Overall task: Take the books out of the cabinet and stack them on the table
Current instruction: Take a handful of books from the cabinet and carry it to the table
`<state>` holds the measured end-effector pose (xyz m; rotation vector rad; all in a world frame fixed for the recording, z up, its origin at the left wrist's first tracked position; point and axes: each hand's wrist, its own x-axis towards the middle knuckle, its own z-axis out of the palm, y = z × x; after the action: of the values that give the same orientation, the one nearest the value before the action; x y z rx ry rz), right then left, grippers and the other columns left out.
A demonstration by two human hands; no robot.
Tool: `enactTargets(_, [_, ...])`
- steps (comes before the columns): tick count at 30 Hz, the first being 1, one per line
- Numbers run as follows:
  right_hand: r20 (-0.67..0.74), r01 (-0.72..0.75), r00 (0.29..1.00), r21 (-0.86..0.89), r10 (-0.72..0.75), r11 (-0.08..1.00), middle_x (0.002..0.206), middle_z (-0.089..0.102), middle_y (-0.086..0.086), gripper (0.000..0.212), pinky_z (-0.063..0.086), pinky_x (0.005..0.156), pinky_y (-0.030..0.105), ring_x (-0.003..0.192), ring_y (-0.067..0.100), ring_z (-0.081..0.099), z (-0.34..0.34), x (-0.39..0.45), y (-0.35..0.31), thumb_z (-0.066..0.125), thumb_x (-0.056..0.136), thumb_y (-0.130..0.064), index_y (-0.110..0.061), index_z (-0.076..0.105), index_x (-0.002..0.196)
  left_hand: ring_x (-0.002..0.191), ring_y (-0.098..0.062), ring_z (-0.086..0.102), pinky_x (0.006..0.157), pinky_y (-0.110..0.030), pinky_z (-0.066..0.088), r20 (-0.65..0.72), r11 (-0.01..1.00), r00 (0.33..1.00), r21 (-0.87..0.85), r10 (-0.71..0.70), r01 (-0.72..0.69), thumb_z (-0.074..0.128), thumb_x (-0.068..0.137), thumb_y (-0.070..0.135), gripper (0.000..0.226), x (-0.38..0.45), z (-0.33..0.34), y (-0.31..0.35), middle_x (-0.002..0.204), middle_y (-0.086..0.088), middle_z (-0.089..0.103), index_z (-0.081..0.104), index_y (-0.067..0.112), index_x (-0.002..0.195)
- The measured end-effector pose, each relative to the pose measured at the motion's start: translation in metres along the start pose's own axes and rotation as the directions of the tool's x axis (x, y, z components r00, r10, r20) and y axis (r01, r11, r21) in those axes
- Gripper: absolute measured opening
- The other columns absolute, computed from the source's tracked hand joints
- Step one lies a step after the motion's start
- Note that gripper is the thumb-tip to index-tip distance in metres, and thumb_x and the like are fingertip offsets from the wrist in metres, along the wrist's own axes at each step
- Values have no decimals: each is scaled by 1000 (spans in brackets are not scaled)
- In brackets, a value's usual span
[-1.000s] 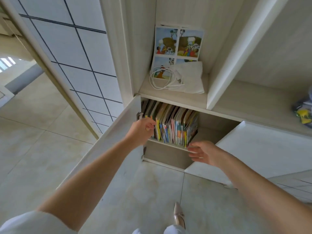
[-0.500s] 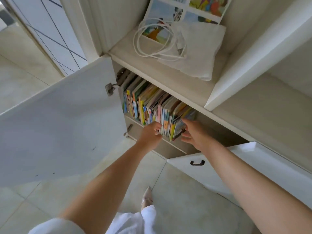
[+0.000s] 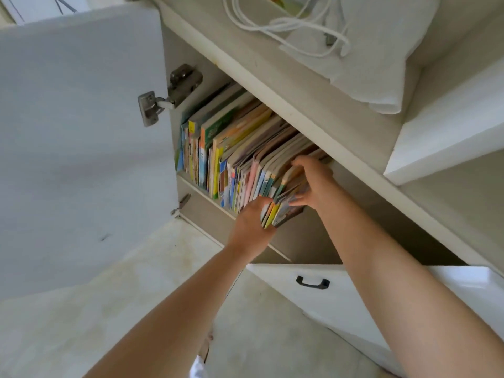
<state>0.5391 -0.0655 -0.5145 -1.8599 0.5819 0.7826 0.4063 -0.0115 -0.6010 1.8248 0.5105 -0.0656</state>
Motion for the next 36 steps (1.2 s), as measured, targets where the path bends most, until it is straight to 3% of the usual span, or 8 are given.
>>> enactTargets(8, [79, -28, 997, 34, 25, 999, 128, 48, 23, 21, 47, 95, 61, 122, 44, 47, 0, 13, -2, 57, 86, -19, -15, 51, 106, 122, -13, 51, 88, -15, 41, -38, 996, 997, -63, 66, -68, 63, 85, 3, 59, -7, 21, -15, 138, 5, 49, 43, 25, 137])
enactTargets(11, [62, -23, 998, -7, 23, 1000, 127, 48, 18, 47, 52, 87, 60, 117, 45, 49, -4, 18, 3, 66, 77, -20, -19, 49, 120, 125, -11, 48, 92, -18, 44, -56, 991, 997, -119, 57, -63, 63, 83, 2, 69, -8, 26, -18, 141, 9, 45, 37, 30, 141])
enactTargets(16, [41, -8, 999, -70, 11, 997, 120, 55, 20, 38, 58, 64, 53, 107, 44, 56, 4, 21, 2, 63, 78, -20, -15, 53, 114, 136, -9, 38, 109, -34, 41, -58, 980, 996, -185, 68, -78, 60, 82, 3, 77, -10, 33, -18, 147, 14, 37, 29, 33, 146])
enactTargets(19, [0, -24, 1000, -176, 25, 984, 112, 56, 20, 38, 57, 75, 58, 109, 44, 55, 14, 23, -3, 63, 72, -18, -12, 54, 107, 135, -2, 30, 104, -22, 32, -26, 978, 998, -198, 63, -67, 60, 82, 4, 83, -9, 39, -19, 153, 13, 30, 20, 36, 148])
enactTargets(23, [-67, -15, 998, -175, 3, 984, 116, 58, 22, 46, 53, 84, 61, 106, 45, 57, 17, 23, -3, 64, 73, -16, -10, 52, 117, 135, -17, 39, 100, -33, 42, -8, 955, 1000, -295, 9, -11, 62, 76, 6, 84, -6, 48, -21, 150, 6, 35, 17, 42, 139])
enactTargets(28, [-167, -73, 984, -57, 62, 996, 101, 53, 24, 41, 57, 57, 58, 89, 43, 60, -9, 21, 7, 44, 84, 3, -11, 44, 123, 134, -15, 31, 105, -31, 34, -31, 942, 999, -334, 11, -21, 63, 73, 8, 93, 2, 59, -11, 147, 5, 31, 13, 37, 146])
enactTargets(31, [-210, -80, 975, -40, 70, 996, 112, 54, 24, 45, 55, 73, 60, 98, 40, 60, -20, 21, 15, 49, 84, -1, -17, 39, 125, 139, -15, 17, 111, -30, 23, -12, 984, 999, -175, 37, -39, 68, 77, 12, 97, 9, 67, -6, 150, 5, 23, 10, 31, 152])
enactTargets(36, [-164, -73, 984, -22, 68, 997, 119, 57, 15, 45, 43, 93, 64, 100, 34, 61, -27, 20, 32, 60, 85, -23, -17, 43, 126, 133, -18, 28, 110, -37, 37, -61, 998, 997, -39, 48, -50, 75, 72, 15, 88, 27, 76, -17, 142, 2, 30, 25, 30, 143])
